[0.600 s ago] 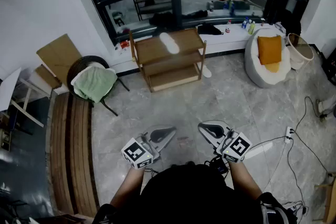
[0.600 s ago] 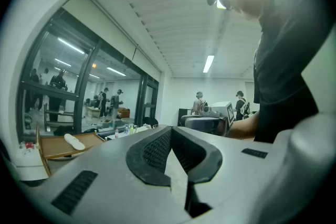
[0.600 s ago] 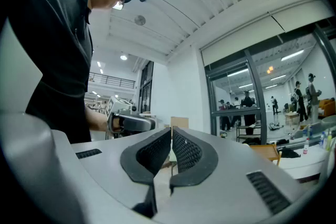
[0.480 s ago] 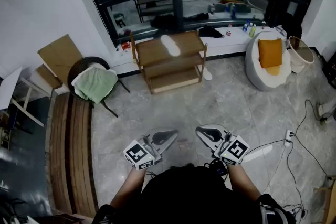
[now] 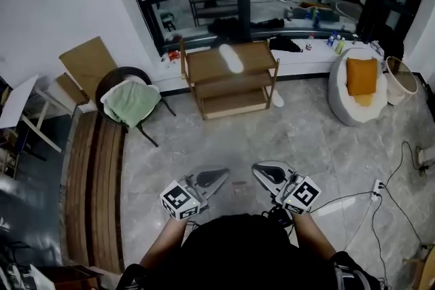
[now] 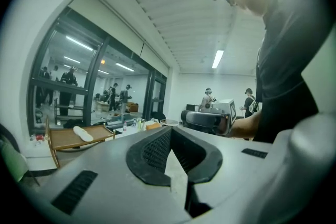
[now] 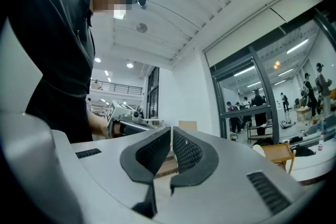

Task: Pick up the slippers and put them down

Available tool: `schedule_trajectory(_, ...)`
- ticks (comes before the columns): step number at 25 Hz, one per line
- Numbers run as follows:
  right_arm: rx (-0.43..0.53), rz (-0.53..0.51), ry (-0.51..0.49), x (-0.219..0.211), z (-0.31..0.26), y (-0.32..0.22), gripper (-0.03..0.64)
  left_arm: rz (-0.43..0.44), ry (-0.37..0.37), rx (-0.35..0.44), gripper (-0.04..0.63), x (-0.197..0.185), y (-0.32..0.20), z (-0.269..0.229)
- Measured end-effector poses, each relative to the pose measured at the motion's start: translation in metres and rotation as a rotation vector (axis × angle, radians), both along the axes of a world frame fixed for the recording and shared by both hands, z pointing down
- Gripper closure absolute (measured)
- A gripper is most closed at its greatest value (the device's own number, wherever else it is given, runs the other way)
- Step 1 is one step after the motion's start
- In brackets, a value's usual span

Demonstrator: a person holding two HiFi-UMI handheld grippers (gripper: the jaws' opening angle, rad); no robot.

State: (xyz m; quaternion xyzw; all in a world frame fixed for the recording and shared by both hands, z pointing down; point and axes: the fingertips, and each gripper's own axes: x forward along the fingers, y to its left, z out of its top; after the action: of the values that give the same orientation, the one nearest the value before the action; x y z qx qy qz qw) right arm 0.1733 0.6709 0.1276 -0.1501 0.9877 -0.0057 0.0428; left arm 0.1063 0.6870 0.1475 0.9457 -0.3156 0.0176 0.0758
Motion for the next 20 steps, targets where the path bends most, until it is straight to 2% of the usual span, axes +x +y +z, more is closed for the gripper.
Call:
schedule_trajectory(13,-0.087,-0.043,0.031,0.018,0.032,-0.030,0.591,-0.094,0.014,-0.041,0.586,0.016,-0.036,0.023)
schedule_trajectory(20,-0.133,-0.050,0.028,0.005,0.036,-0.058,0.591,-0.111,0.039,-0.086,0.586,0.001,-0.050,0.033)
